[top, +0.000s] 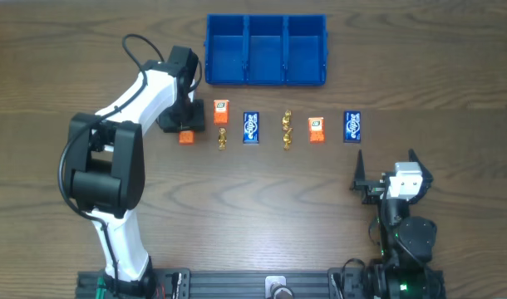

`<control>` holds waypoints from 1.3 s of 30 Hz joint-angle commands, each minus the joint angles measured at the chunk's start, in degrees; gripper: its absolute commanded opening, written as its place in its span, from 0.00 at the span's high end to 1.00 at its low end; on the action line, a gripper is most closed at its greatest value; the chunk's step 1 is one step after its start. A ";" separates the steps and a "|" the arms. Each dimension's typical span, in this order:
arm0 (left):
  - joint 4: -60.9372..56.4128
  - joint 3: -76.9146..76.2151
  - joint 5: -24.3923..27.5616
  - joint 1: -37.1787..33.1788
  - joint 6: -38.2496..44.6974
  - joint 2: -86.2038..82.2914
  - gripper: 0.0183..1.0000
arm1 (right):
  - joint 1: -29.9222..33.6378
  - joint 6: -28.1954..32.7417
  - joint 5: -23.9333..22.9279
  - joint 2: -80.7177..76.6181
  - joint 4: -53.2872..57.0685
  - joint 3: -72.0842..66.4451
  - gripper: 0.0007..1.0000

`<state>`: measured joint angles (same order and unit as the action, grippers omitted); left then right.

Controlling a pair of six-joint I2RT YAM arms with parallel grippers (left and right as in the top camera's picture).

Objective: Sort Candies Into Trays

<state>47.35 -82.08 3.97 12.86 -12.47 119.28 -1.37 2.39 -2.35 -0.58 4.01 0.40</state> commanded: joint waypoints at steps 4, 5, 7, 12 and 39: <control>-0.33 -1.33 1.97 -0.24 -0.76 1.36 0.70 | -0.28 0.70 -0.50 0.42 0.44 0.02 0.00; -0.33 -1.33 2.01 -0.24 -1.05 1.36 0.70 | -0.28 0.70 -0.50 0.42 0.44 0.04 0.00; -0.26 -1.46 2.01 -0.24 -1.92 0.94 0.70 | -0.28 0.70 -0.50 0.42 0.44 0.02 0.00; 2.93 -5.77 1.36 0.74 -5.73 -5.14 0.71 | -0.28 0.70 -0.50 0.42 0.44 0.02 0.00; 16.76 -68.83 -9.92 7.93 -8.92 22.75 0.70 | -0.28 0.70 -0.50 0.42 0.44 0.04 0.00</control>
<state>64.71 -149.91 -6.11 21.10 -21.65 141.97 -1.37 2.39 -2.35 -0.58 4.01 0.40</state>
